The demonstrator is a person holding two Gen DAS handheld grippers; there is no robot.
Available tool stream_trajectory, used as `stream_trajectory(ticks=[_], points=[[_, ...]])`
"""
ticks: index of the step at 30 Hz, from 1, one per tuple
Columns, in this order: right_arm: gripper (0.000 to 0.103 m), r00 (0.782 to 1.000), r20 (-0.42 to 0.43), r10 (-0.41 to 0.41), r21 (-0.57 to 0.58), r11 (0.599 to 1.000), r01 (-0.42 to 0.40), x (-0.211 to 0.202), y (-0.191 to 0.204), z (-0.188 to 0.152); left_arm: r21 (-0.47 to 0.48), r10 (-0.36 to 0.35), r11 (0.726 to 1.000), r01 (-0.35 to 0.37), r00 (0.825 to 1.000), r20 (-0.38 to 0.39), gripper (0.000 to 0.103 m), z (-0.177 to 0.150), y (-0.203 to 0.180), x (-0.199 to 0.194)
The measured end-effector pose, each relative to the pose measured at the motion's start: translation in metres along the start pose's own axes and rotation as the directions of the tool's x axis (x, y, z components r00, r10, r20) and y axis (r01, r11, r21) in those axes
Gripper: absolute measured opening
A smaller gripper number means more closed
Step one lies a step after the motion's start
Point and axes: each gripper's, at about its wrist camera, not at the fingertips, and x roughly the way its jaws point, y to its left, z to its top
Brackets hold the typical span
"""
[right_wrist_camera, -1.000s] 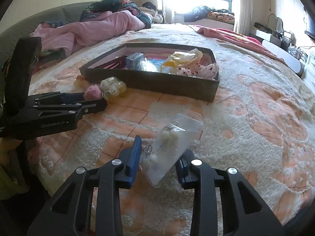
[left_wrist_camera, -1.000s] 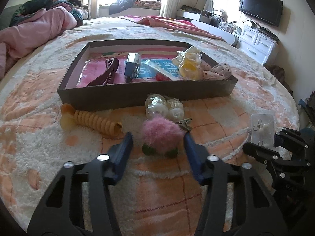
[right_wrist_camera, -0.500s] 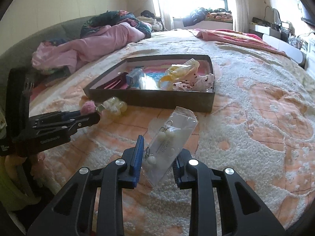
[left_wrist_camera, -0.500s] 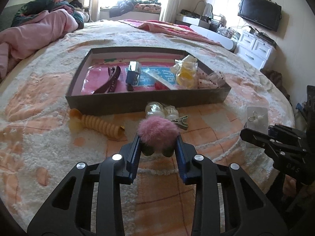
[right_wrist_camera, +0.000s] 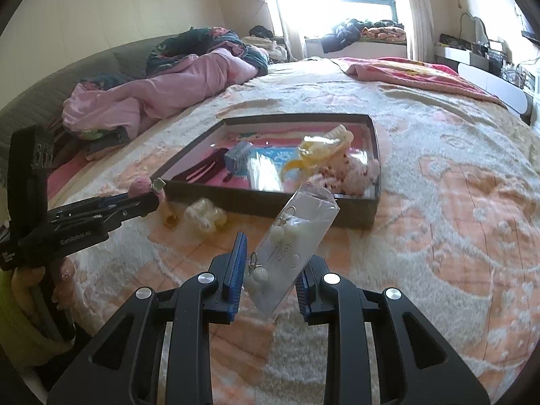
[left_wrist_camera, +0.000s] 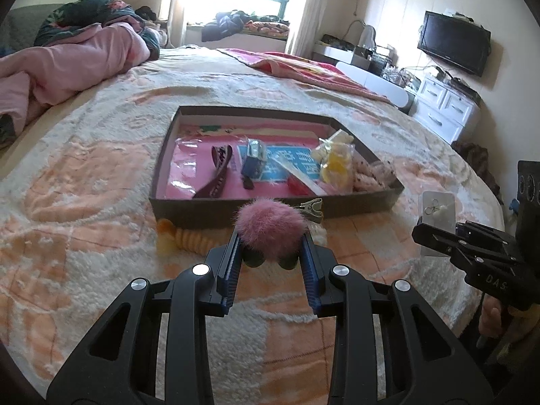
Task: Organize jewelry
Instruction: 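Carry the pompom clip over the tray with the left tool while the right tool carries the earring card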
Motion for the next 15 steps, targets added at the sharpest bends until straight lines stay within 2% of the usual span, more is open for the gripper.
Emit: stream_trajectory(ticks=[15], points=[[0.025,0.999,0.017,0.029,-0.076,0.997,-0.027,0.022,0.011,0.034,-0.016,0.010,1.000,-0.009,1.000,0.027,0.024,0.025,0.007,0.011]])
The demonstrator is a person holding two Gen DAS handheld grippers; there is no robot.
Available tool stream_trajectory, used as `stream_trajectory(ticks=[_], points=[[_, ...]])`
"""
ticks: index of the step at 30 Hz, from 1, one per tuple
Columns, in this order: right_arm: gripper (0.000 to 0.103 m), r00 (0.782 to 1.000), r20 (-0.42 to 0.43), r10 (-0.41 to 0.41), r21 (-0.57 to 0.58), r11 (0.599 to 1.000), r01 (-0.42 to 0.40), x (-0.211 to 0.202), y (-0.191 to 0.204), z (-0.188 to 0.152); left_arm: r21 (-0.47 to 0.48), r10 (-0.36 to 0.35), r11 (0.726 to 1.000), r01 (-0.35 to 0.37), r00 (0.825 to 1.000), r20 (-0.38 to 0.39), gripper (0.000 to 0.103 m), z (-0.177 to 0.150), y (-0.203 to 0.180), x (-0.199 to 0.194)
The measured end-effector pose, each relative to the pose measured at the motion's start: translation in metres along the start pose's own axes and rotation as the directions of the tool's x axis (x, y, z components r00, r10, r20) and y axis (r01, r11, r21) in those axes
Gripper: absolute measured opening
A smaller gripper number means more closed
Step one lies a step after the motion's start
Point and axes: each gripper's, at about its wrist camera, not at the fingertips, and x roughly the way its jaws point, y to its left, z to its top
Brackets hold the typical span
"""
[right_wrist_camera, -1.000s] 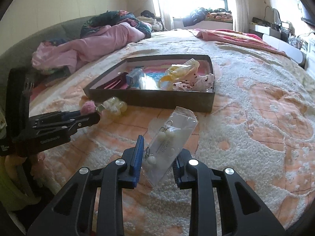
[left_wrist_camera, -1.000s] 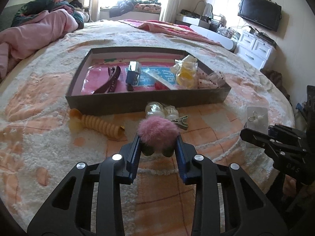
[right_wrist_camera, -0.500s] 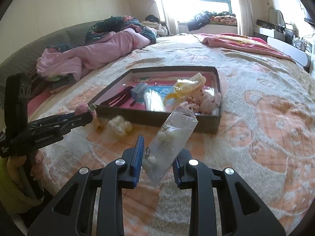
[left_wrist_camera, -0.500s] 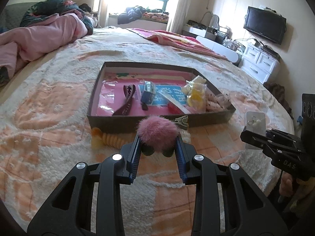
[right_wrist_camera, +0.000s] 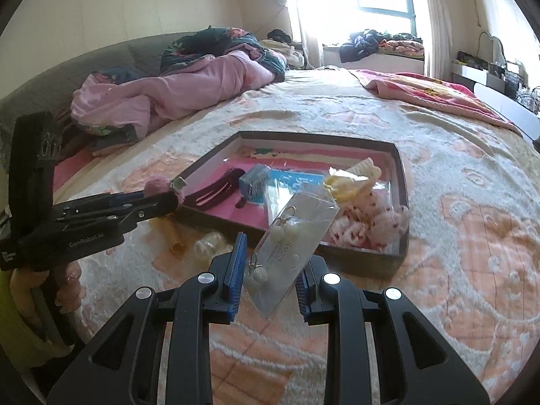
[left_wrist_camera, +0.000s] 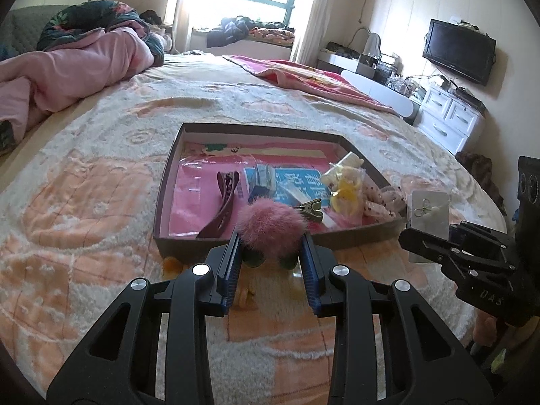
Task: Organize jewelry
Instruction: 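Carry the pompom clip over the tray with the left tool while the right tool carries the earring card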
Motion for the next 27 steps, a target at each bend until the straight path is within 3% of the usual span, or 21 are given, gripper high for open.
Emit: stream_trajectory(ticks=[16,27], points=[[0.025,0.999,0.030,-0.018,0.016,1.000,0.017,0.022,-0.024,0.040,0.009,0.006,1.000,-0.006,1.000,-0.004,0.024,0.016,0.000,0.020],[0.025,1.000,-0.005,-0.026,0.031,0.999,0.026,0.047,-0.046,0.057,0.018,0.011,1.000,-0.010,0.999,-0.033,0.024,0.024,-0.001,0.048]])
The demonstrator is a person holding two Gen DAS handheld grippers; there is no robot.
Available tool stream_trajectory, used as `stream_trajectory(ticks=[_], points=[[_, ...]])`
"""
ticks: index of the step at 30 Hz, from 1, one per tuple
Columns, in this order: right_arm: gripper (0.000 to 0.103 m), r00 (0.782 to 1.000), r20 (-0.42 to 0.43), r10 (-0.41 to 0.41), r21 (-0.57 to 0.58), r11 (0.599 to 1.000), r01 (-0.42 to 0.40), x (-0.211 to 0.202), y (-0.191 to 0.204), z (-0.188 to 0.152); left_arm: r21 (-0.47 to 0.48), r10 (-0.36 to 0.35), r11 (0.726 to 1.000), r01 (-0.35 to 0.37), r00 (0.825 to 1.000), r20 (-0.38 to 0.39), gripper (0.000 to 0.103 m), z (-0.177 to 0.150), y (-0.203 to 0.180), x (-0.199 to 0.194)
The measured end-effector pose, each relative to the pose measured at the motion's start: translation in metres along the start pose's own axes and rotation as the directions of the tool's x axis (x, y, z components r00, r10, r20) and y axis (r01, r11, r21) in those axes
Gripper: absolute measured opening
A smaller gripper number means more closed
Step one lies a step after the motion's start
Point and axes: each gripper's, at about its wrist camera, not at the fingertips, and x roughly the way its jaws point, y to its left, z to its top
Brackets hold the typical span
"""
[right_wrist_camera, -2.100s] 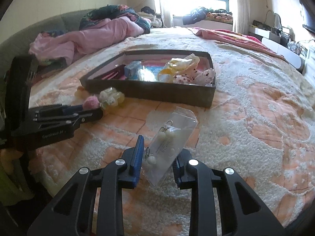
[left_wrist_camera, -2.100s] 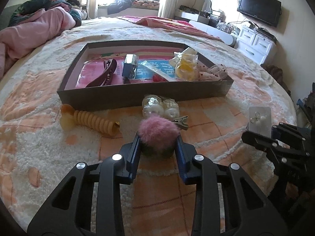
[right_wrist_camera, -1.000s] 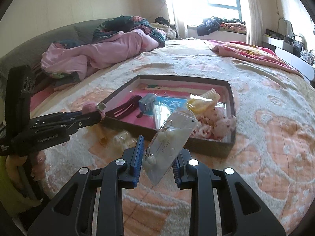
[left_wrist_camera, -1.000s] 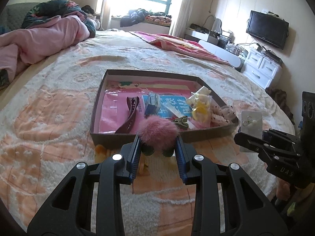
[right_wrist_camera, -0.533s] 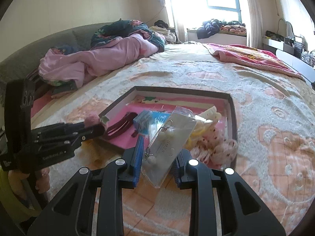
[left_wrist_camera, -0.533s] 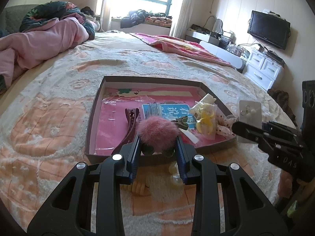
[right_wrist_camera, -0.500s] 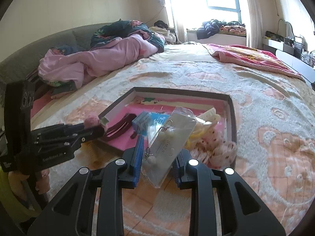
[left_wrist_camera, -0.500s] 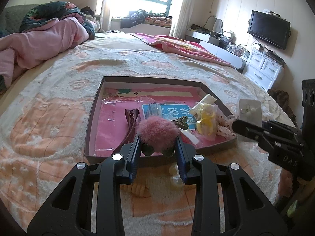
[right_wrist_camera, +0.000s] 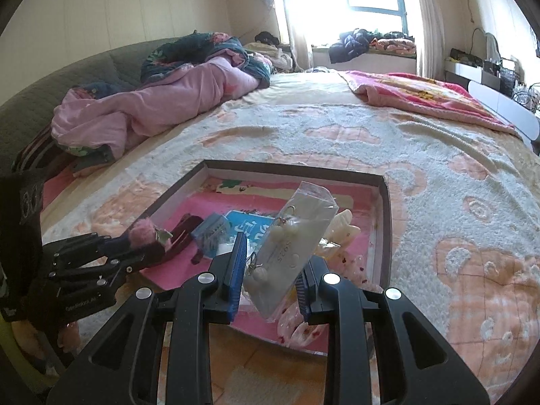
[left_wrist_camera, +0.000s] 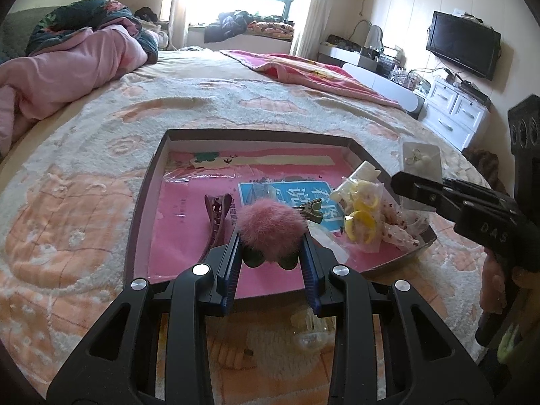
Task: Organize jewelry
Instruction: 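Carry the pompom clip over the tray with the left tool while the right tool carries the earring card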
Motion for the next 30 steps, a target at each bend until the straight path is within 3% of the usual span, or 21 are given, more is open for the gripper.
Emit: stream_trajectory(ticks=[30], points=[[0.027,0.981,-0.169,0.100,-0.067,0.991,-0.113,0.068,0.007,0.007,-0.024,0.060,0.998,-0.061,0.996,-0.066,0.025,-0.005,0.014,0.029]])
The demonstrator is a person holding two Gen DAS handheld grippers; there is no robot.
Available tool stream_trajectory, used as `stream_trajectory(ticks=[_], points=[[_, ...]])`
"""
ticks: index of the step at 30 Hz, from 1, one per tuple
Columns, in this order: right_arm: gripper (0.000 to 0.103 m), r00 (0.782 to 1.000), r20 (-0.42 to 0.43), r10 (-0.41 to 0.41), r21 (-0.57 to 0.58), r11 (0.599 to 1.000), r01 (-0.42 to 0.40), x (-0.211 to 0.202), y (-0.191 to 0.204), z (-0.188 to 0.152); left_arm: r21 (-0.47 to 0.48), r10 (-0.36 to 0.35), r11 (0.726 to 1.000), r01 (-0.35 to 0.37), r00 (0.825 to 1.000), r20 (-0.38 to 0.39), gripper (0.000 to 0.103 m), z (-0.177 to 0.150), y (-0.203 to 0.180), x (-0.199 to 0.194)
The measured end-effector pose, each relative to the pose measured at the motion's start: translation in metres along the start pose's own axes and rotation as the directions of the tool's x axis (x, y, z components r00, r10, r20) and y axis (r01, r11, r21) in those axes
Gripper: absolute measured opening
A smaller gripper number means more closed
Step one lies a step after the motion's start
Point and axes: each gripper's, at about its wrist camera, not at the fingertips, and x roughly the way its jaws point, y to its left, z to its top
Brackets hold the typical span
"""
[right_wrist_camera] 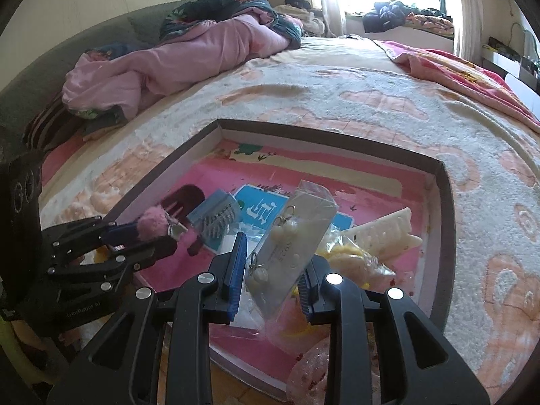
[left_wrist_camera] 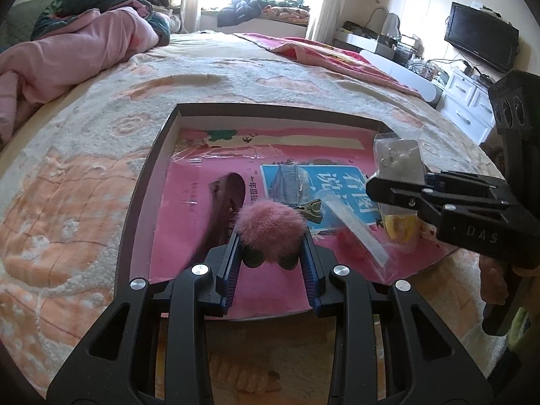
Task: Organize jewelry
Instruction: 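Carry the pompom clip over the tray with the left tool while the right tool carries the earring card, then open the left tool to drop the pompom clip while the right tool releases the earring card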
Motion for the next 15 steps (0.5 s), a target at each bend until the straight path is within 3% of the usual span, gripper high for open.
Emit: stream_trajectory(ticks=[11,15], points=[[0.038,1.000,-0.006,0.000,-0.001,1.000,0.000,0.0005,0.0007,-0.0033,-0.007,0.006,1.000,-0.006,1.000,-0.005,0.025,0.0007,0.0005,0.0017],[0.044,1.000,0.007,-0.007,-0.006,1.000,0.007,-0.0031,0.0022,-0.0020,-0.008,0.010,1.000,-0.010,1.000,-0.003,0.030,0.0004,0.0003,-0.0011]])
